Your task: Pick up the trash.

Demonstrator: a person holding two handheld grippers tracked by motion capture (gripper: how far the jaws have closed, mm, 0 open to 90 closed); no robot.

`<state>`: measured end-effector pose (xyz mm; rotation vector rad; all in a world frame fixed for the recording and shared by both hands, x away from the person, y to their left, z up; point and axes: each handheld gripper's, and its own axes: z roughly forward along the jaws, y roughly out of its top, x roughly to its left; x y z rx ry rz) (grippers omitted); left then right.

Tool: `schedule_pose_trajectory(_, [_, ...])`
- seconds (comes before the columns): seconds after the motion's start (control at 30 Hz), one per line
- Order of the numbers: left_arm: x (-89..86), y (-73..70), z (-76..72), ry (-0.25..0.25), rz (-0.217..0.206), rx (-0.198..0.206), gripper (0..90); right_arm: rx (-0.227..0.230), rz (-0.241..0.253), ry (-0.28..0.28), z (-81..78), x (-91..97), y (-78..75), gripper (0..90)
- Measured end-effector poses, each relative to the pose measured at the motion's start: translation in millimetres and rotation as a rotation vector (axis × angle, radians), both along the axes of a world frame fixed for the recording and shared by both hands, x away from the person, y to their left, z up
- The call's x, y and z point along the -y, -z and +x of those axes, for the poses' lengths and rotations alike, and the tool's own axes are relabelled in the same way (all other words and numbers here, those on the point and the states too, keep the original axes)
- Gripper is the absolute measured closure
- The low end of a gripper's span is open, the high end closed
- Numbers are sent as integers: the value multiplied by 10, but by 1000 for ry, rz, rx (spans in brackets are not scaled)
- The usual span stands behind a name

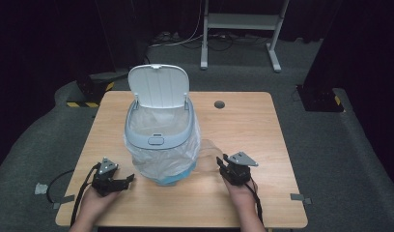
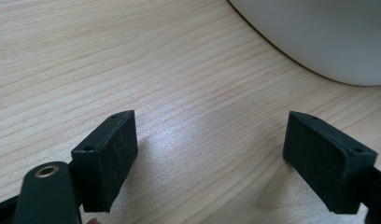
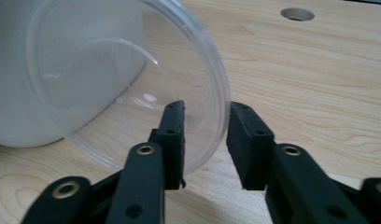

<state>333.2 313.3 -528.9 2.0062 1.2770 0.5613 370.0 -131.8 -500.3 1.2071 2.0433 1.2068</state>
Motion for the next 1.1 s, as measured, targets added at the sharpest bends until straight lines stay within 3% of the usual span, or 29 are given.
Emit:
schedule_pose_trajectory(0.13, [0,0,0,0,0,0,180,0,35,3,-37,82,-28,837])
schedule_pose_trajectory(0.23, [0,0,0,0,0,0,180,3,34,3,-45,96,-36,856])
schedule_pose_trajectory(0.37, [0,0,0,0,0,0,180,6,23,-2,-54,79,-44,769])
schedule_pose_trajectory(0.4, [0,0,0,0,0,0,180,15,13,-2,-45,52,-43,645])
schedule_pose_trajectory(0.43, [0,0,0,0,0,0,180,15,13,-2,-45,52,-43,645])
schedule_pose_trajectory(0.47, [0,0,0,-1,1,1,180,11,-1,1,-26,20,-32,584])
schedule_pose_trajectory(0.6, [0,0,0,0,0,0,180,-5,-8,-10,6,-15,5,568])
schedule_pose_trajectory(0.8, [0,-1,0,0,2,1,180,-25,4,-29,14,-15,21,632])
schedule_pose_trajectory(1.1, [1,1,0,-2,-1,0,180,-17,39,-61,-68,100,-39,755])
